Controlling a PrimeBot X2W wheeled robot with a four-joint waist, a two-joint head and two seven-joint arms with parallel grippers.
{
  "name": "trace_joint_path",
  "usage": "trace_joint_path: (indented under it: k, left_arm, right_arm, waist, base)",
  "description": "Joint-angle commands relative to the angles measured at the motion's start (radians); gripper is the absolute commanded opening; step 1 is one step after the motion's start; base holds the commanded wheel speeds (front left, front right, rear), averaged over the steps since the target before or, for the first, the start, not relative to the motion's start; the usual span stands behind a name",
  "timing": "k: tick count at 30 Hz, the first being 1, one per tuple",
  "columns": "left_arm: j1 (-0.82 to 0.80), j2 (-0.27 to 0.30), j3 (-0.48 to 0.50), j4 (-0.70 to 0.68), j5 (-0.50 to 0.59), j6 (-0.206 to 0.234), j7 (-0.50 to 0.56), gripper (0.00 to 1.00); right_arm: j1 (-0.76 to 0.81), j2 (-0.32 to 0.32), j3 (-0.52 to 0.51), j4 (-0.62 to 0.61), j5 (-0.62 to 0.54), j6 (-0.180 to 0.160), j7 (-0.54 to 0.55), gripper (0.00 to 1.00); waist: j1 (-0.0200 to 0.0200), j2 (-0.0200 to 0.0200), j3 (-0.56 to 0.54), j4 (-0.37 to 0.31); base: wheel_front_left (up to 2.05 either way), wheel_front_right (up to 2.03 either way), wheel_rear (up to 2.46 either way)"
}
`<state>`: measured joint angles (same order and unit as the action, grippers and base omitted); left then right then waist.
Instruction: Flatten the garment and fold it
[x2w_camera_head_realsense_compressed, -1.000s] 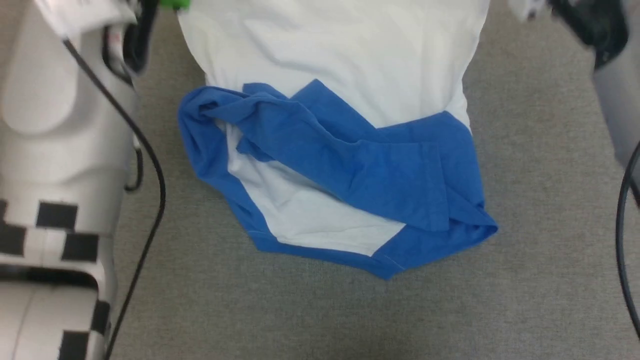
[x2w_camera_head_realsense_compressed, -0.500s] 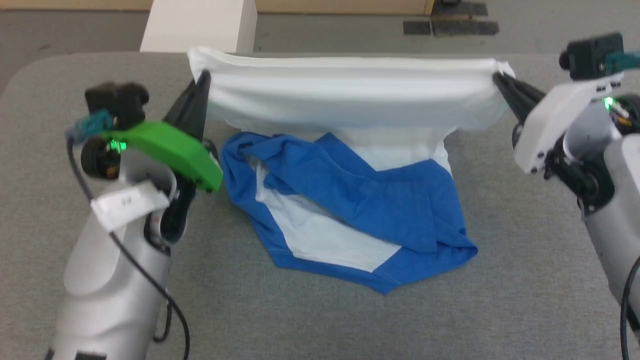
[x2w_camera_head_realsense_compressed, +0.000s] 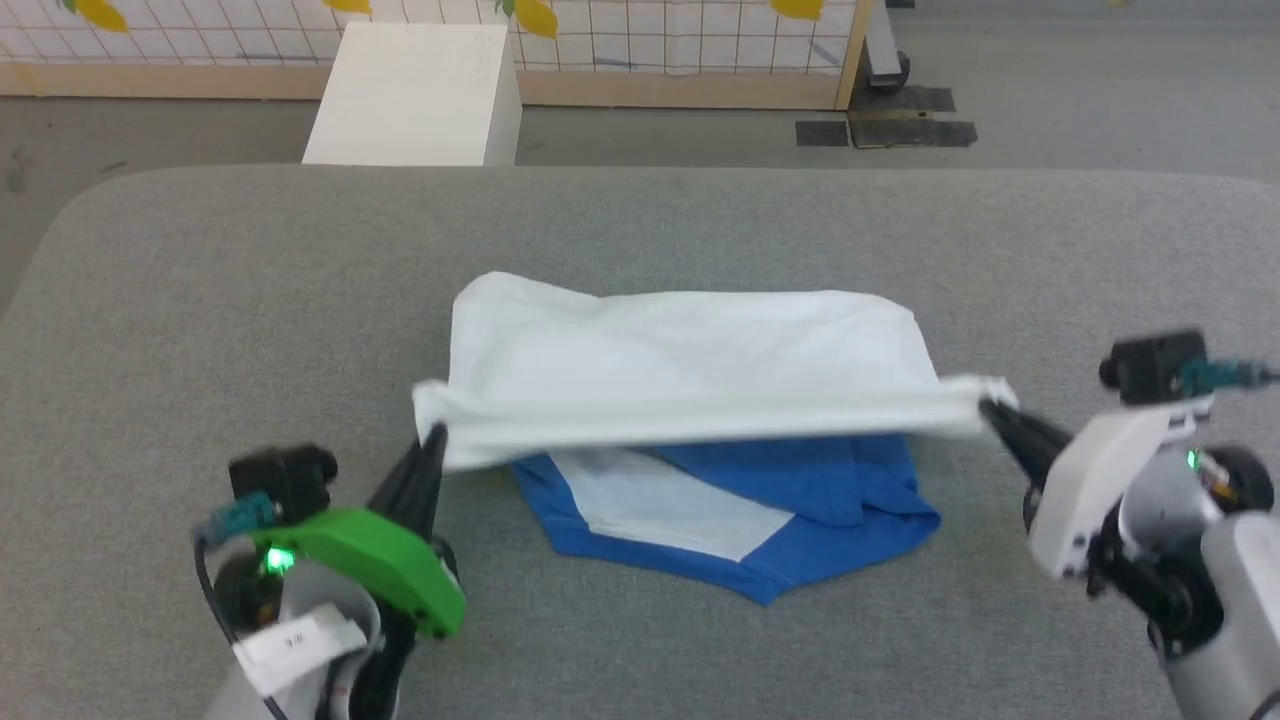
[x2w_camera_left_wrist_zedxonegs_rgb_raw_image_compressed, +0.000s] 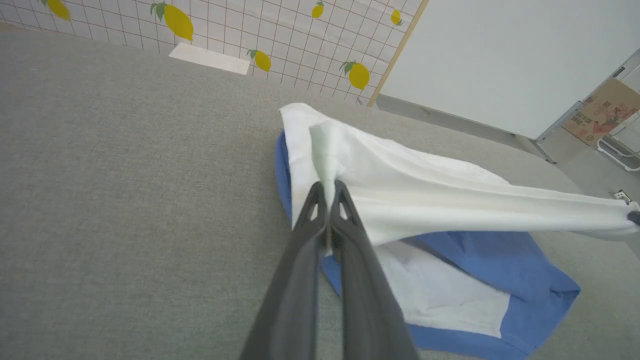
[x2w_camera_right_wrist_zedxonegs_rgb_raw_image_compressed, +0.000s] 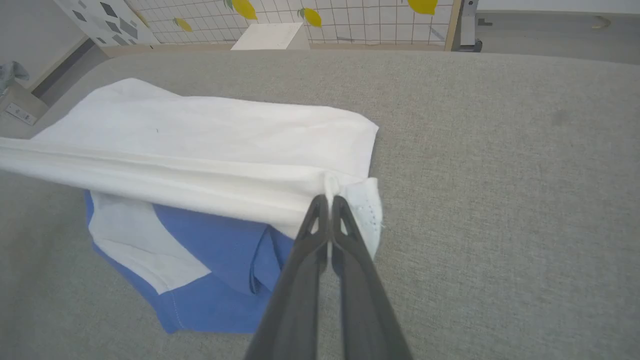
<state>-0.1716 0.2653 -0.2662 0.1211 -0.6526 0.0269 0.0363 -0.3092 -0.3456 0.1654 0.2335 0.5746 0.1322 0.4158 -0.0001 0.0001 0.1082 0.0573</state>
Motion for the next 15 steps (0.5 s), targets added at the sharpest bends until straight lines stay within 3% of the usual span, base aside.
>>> trace_joint_path:
  k: [1,6,14,15]
  left_arm:
    - [0.033,0.005,0.004,0.007,-0.003,0.014,0.007,0.0]
    - [0.095,0.003,-0.005,0.037,-0.006,0.045,0.027,0.0]
    - [0.093,-0.011,-0.027,0.149,-0.007,0.061,0.059,0.0]
    - [0.088,-0.014,-0.027,0.162,-0.009,0.062,0.06,0.17]
  right_arm:
    - [0.043,0.002,-0.015,-0.012,-0.009,-0.002,0.014,0.0]
    - [0.158,0.029,-0.027,-0.051,-0.03,-0.002,0.065,0.0]
    - [0.215,0.054,0.011,-0.036,-0.09,-0.002,0.119,0.0]
    - [0.216,0.057,0.011,-0.031,-0.094,-0.002,0.122,0.0]
  waist:
    - [0.0001,-0.0001,-0.003,0.0]
    - [0.0001,-0.0001,-0.009,-0.003]
    - [0.0001,-0.0001,-0.008,-0.007]
    - [0.0001,-0.0001,-0.009,-0.007]
  base:
    - [0.0,0.0,0.0]
    - [0.0,0.0,0.0]
    - [0.0,0.0,0.0]
    - [0.0,0.0,0.0]
